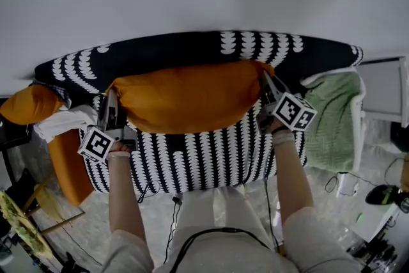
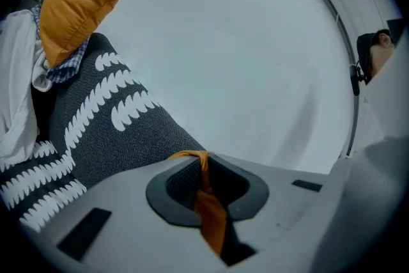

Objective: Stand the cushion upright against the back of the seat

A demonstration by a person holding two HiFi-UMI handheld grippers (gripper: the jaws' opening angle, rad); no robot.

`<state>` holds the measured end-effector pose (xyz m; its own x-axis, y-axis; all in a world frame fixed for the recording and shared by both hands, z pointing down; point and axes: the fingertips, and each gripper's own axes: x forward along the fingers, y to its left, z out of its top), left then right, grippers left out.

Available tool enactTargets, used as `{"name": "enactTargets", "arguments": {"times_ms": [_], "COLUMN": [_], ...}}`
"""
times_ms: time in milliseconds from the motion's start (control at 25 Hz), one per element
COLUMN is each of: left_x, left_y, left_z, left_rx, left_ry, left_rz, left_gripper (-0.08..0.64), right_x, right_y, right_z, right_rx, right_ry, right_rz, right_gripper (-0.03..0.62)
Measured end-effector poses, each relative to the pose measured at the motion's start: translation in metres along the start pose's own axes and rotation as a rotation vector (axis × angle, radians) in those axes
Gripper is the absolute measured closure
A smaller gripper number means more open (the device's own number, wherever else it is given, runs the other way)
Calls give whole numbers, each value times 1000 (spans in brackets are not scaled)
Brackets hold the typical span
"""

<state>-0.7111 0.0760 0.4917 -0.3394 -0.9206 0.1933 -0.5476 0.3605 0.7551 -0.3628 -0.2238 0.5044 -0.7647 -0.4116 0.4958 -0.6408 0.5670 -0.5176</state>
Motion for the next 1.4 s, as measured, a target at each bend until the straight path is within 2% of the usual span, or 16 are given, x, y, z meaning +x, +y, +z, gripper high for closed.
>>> {"name": "enactTargets", "arguments": {"times_ms": [360, 560, 800, 880, 960, 1000, 1040, 1200, 1400], "left_x": [1, 2, -2, -6, -5, -3, 0, -7, -20], "left_y": [-5, -5, -13, -16, -17, -18, -19, -32, -40], "left_z": [-1, -4, -6, -3, 0, -2, -4, -7, -4], "left_rx": [40, 87, 155, 175, 222, 255, 288, 354, 360], "left_ry": [20, 41, 71, 65, 66, 84, 106, 133, 106], "left_rz": [4, 24, 35, 24, 15, 12, 13, 37, 41], "left_gripper": [509, 500, 476, 458, 385, 318, 292, 281, 281], "right_x": [-3, -5, -14, -19, -17, -15, -15, -32, -50], "right_y": [1, 3, 4, 7, 7, 7, 7, 6, 3], "right_z": [5, 13, 20, 22, 22, 22, 23, 30, 28], "right_rx": [43, 58, 106, 132, 141, 138, 132, 118, 117], "right_ry": [-16, -58, -85, -100, -109, -112, -114, -130, -147], "right_rz": [-8, 6, 17, 29, 36, 39, 42, 31, 14], "right_gripper": [549, 431, 379, 368, 362, 362, 362, 360, 360]}}
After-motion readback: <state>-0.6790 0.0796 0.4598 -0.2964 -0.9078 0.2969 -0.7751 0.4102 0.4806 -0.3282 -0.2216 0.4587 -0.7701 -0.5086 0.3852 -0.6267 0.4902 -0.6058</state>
